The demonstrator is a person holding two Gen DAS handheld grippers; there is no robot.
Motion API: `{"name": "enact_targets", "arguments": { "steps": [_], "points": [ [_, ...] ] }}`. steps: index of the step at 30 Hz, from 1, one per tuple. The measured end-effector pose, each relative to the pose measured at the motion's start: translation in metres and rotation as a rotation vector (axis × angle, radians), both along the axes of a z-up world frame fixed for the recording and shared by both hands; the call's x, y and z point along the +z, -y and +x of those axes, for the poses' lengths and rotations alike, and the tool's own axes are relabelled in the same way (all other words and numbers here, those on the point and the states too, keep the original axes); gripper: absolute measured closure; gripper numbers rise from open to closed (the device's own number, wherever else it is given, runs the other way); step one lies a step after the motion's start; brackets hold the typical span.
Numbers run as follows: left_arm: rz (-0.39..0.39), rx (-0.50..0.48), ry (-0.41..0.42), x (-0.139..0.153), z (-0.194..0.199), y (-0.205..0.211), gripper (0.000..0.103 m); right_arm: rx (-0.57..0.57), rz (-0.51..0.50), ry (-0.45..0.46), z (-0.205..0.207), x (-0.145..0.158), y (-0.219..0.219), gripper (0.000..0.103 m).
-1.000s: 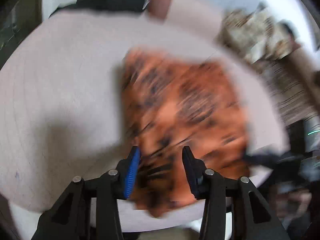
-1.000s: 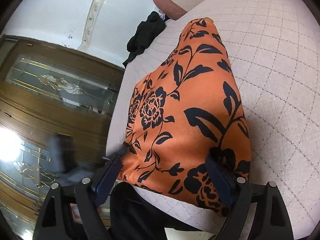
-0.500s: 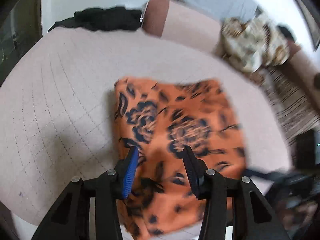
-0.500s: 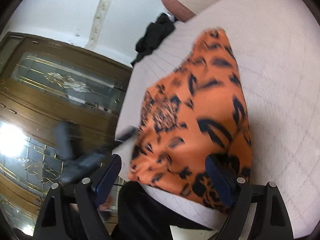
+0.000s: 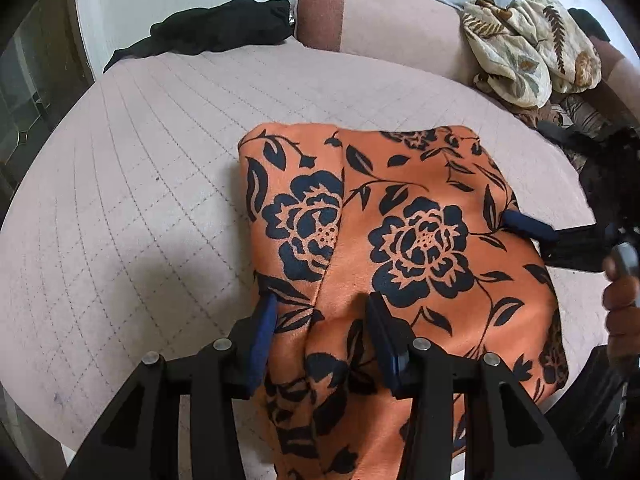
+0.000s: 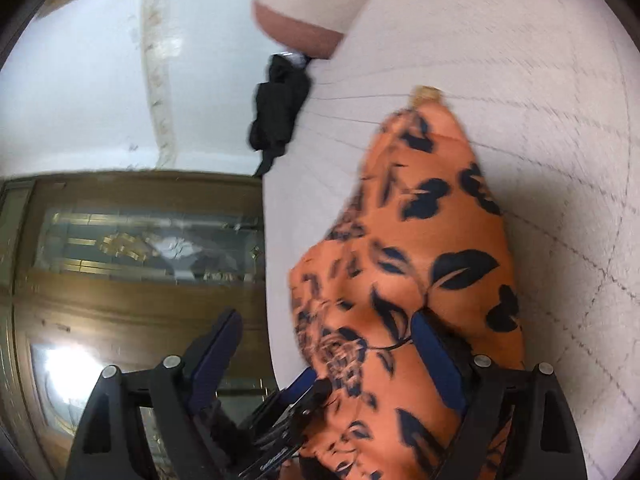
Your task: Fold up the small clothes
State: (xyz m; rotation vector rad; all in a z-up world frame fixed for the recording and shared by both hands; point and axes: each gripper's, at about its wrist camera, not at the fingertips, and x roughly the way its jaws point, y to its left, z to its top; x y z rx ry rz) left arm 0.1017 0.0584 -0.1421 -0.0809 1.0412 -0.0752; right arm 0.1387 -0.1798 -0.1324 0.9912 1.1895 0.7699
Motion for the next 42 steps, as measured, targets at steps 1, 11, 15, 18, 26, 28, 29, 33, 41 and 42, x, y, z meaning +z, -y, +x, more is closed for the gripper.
{"name": "enact_targets", "arguments": {
  "steps": [1,11,15,18,26,28,29,33,41,42],
  "points": [
    [0.008,-0.006,-0.002,0.000,0.000,0.001,0.056,0.000,0.028,0.017,0.003,0.007,0.000,0.014],
    [-0.020,0.006,0.081,0.028,-0.013,-0.003,0.056,-0.034,0.026,-0.002,0.017,-0.003,0.017,0.011],
    [-0.027,-0.006,0.163,0.045,-0.017,0.003,0.048,-0.008,-0.093,0.039,-0.028,0.005,0.039,0.011],
    [-0.011,-0.015,0.094,0.018,-0.007,0.010,0.048,0.004,-0.131,-0.033,-0.057,-0.018,0.051,0.010],
    [-0.057,0.088,-0.027,-0.025,0.004,-0.010,0.038,0.052,-0.105,-0.101,-0.081,-0.033,0.032,0.037],
    [-0.049,0.088,-0.022,-0.027,0.005,-0.009,0.038,0.048,-0.116,-0.145,-0.077,-0.051,0.025,0.037],
    [-0.049,0.089,-0.022,-0.028,0.005,-0.008,0.037,0.032,-0.098,-0.146,-0.077,-0.055,0.026,0.040],
    [-0.043,0.091,-0.013,-0.030,0.003,-0.006,0.037,0.045,-0.201,-0.039,-0.084,-0.021,0.021,0.073],
    [-0.062,0.088,-0.005,-0.033,0.003,-0.012,0.032,0.061,-0.163,-0.090,-0.079,-0.028,0.017,0.030],
    [-0.061,0.089,-0.004,-0.032,0.004,-0.011,0.032,0.043,-0.155,-0.045,-0.076,-0.017,0.020,0.028]
  ]
}}
